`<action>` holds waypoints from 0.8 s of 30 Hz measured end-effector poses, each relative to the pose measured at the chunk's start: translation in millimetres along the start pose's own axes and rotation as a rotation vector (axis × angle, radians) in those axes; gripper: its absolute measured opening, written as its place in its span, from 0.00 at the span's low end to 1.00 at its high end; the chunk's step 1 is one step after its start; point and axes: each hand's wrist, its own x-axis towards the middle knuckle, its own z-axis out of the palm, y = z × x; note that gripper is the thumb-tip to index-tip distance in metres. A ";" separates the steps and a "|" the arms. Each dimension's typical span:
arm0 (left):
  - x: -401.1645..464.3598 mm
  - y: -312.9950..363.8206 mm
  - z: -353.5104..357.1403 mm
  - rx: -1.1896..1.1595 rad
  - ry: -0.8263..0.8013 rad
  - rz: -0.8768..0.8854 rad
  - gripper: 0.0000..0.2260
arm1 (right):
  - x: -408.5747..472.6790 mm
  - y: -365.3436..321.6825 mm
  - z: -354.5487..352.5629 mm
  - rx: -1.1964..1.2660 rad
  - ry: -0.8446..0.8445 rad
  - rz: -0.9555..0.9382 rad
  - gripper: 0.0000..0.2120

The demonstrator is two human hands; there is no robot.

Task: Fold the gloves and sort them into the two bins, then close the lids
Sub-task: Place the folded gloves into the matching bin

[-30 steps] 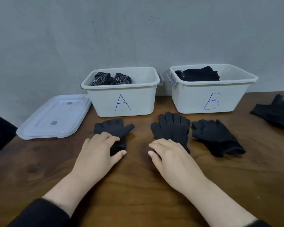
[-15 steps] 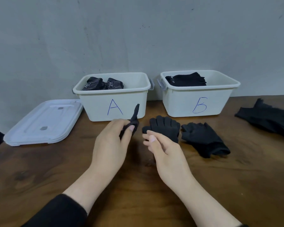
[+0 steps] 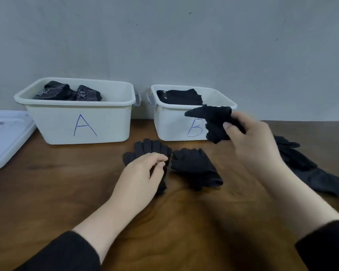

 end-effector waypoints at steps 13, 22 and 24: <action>6.7 3.0 18.0 0.288 -0.144 0.201 0.14 | -52.6 99.7 35.2 -0.358 -0.524 -0.081 0.28; 19.1 10.6 48.0 0.402 -0.425 0.249 0.20 | -49.7 103.5 34.6 -0.149 -0.180 0.109 0.12; 16.5 9.7 49.9 0.437 -0.454 0.264 0.21 | -46.4 103.1 35.6 -0.224 -0.185 0.217 0.19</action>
